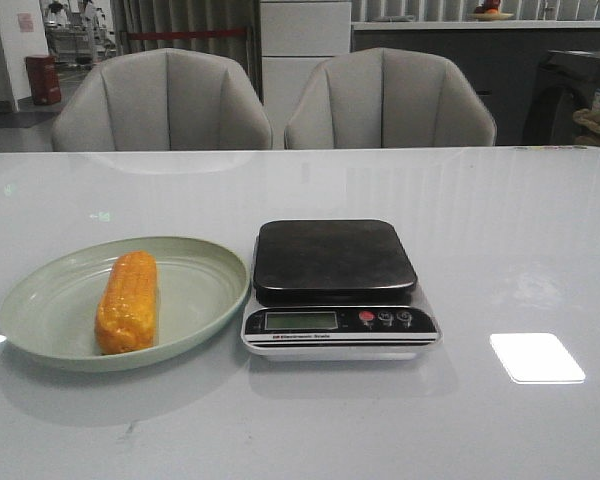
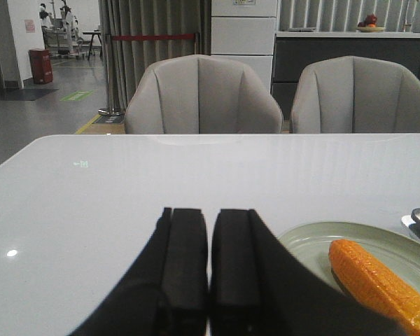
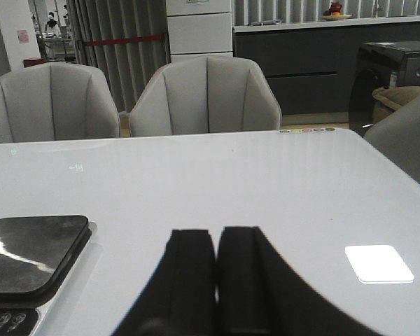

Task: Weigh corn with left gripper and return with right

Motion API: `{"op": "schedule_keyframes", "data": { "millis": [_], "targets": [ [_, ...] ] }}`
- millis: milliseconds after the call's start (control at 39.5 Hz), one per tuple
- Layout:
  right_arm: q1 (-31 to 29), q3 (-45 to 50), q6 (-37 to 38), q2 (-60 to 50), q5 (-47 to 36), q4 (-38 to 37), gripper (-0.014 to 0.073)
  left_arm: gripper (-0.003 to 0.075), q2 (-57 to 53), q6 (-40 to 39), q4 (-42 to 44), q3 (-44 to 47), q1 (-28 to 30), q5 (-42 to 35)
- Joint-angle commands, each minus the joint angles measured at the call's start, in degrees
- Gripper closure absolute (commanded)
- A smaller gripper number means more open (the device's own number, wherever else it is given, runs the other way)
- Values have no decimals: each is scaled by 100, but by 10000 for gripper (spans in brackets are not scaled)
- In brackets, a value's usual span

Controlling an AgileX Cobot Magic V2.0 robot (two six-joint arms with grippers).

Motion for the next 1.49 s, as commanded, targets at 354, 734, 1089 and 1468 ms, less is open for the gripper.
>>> {"op": "schedule_keyframes", "data": {
  "millis": [354,734,1089,1468],
  "targets": [
    [-35,62,-43,-119,-443,-53,438,606,-115,-3,-47,170,-7,-474],
    [-35,62,-43,-119,-443,-53,438,606,-115,-3,-47,170,-7,-474],
    [-35,62,-43,-119,-443,-53,438,606,-115,-3,-47,170,-7,-639],
    [-35,62,-43,-119,-443,-53,438,606,-105,-207,-47,20,-29,-1969]
  ]
}}
